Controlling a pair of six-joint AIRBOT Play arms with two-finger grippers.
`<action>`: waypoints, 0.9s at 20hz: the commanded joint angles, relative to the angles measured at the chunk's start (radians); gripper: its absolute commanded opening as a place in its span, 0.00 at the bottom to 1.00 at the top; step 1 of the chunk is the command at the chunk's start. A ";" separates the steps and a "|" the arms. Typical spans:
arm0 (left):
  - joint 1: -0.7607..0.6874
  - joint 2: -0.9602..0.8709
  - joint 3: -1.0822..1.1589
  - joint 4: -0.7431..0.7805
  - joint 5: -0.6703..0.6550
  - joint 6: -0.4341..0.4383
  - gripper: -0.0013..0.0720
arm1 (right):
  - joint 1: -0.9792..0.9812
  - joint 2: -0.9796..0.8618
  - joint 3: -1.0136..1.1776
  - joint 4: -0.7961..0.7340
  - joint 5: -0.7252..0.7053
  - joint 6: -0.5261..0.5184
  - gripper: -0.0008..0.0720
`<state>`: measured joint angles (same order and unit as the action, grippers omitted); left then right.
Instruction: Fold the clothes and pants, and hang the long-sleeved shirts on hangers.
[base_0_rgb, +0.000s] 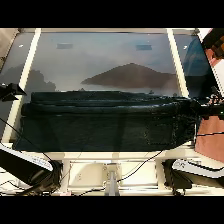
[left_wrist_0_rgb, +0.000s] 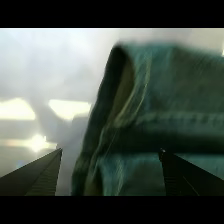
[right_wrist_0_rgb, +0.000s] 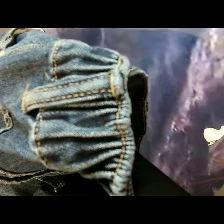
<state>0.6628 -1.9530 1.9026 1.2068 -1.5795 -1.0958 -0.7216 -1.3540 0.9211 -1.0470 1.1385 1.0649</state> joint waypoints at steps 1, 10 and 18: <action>-0.017 -0.030 0.016 -0.084 0.061 0.036 0.96 | 0.000 0.000 0.000 -0.003 -0.010 -0.003 0.09; -0.071 -0.136 0.016 -0.142 0.058 0.094 0.89 | 0.000 0.000 0.001 -0.004 -0.032 -0.003 0.09; -0.078 -0.140 0.016 -0.146 -0.076 0.146 0.37 | 0.000 0.000 0.000 -0.003 -0.033 -0.003 0.09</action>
<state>0.5865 -2.0918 1.9179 1.0634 -1.6043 -0.9646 -0.7212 -1.3540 0.9211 -1.0508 1.1057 1.0618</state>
